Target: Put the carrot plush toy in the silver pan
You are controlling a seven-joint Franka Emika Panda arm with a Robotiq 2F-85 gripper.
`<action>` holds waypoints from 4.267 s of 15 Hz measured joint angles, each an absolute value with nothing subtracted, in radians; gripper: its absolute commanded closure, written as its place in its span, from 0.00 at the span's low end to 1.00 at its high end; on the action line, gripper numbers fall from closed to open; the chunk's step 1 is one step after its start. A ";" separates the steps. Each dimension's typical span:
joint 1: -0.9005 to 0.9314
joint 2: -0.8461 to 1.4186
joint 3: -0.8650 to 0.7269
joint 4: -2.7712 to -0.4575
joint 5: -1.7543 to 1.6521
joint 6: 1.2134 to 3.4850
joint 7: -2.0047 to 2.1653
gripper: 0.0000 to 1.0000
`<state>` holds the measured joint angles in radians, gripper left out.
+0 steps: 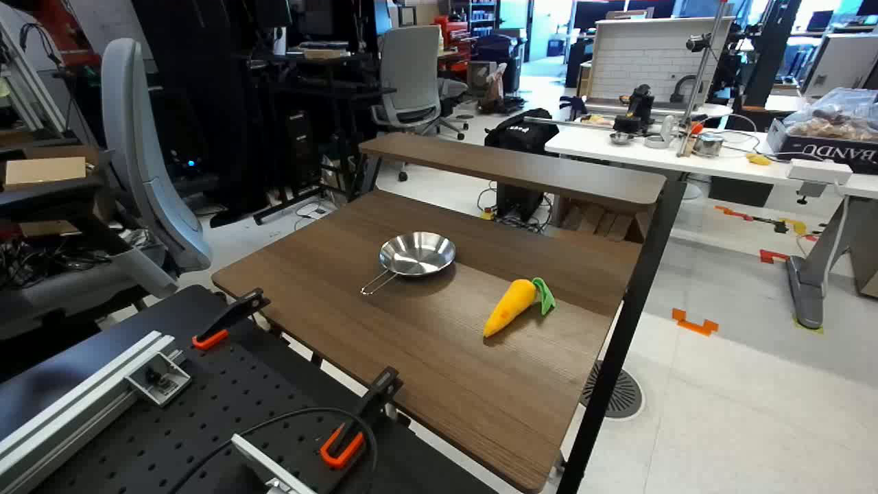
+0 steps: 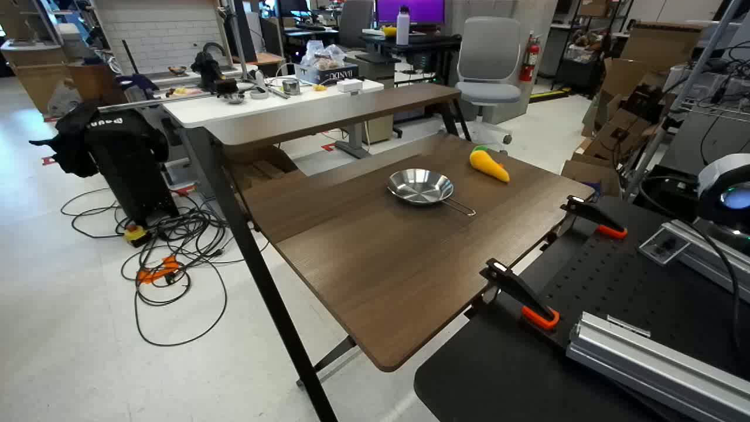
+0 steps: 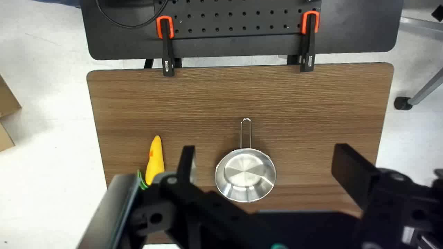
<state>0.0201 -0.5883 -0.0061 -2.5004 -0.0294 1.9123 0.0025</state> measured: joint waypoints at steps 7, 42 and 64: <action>0.020 -0.572 -0.010 -2.523 -0.030 1.922 0.002 0.00; -0.144 0.283 -0.153 -2.191 -0.056 2.420 -0.086 0.00; -0.135 0.662 -0.120 -1.956 -0.103 2.579 -0.088 0.58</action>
